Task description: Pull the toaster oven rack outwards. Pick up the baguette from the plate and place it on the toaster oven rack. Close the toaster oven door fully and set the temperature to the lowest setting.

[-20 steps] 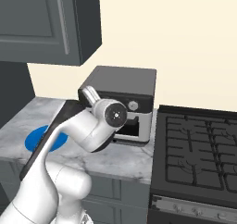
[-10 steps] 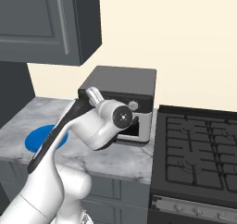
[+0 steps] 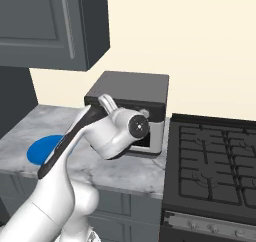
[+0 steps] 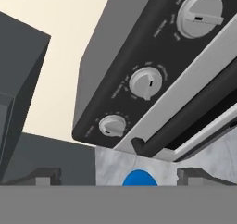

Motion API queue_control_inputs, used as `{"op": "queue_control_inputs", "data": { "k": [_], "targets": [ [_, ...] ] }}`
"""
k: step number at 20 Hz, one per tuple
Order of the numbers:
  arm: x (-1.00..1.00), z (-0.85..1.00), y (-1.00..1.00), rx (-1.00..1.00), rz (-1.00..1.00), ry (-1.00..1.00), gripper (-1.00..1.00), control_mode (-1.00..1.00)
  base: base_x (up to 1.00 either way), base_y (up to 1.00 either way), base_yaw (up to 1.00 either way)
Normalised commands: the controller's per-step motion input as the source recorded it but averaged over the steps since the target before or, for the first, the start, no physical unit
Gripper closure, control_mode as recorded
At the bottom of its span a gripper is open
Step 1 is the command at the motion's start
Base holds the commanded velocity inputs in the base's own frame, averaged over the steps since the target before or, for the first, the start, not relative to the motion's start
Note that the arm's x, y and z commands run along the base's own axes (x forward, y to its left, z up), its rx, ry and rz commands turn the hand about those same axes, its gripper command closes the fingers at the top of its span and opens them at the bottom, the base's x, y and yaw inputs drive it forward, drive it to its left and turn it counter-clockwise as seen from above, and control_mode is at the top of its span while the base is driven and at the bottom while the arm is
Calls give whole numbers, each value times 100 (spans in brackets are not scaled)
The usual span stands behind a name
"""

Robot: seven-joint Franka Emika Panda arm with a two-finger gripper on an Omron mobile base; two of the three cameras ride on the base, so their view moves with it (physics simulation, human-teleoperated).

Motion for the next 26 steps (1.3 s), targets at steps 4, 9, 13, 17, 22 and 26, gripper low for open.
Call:
{"op": "queue_control_inputs", "data": {
  "k": [4,9,13,17,22,26],
  "targets": [
    [11,-15,-8,0,0,-1,-100,-100,0,0,0],
    [11,-12,0,0,0,-3,-100,-100,0,0,0],
    [11,-14,0,0,0,-5,-100,-100,0,0,0],
    [10,-15,0,0,0,-5,-100,-100,0,0,0],
    [13,-3,0,0,0,-2,-100,-100,0,0,0],
    [13,0,0,0,0,0,-100,-100,0,0,0]
  ]
}}
